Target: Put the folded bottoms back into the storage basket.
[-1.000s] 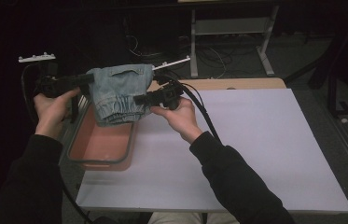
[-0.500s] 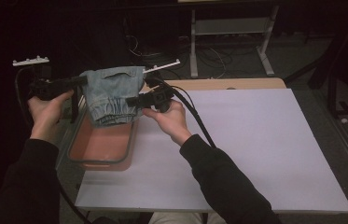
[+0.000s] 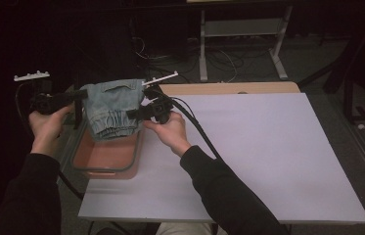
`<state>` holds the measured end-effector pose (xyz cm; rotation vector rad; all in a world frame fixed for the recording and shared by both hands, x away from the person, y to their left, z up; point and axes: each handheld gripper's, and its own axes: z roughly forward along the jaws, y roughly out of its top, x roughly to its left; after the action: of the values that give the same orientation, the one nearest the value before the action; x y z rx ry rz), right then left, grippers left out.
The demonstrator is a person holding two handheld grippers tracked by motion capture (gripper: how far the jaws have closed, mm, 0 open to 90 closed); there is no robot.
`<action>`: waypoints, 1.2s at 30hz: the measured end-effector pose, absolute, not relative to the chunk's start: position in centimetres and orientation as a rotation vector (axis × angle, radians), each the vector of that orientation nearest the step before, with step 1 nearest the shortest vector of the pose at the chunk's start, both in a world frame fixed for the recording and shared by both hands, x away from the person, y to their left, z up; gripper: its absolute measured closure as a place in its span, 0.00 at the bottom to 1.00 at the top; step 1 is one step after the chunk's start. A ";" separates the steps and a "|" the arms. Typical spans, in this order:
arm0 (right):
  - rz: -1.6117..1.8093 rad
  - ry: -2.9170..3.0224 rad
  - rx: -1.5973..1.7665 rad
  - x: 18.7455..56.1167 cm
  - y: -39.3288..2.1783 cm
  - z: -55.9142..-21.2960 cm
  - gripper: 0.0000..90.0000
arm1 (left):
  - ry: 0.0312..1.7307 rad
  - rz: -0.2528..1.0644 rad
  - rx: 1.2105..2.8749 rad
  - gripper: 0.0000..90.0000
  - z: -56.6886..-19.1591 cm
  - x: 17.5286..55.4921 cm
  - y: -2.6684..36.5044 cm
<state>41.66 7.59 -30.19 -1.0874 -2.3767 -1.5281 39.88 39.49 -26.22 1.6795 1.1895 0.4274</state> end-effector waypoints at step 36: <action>-1.352 -2.372 -1.122 41.7 12.2 -36.3 0.71 | 1.368 0.367 1.692 0.93 -33.3 40.7 42.5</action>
<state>41.66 12.18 -36.29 -1.1215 -2.3716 -1.3522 40.65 42.55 -33.26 1.6924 1.3678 0.3671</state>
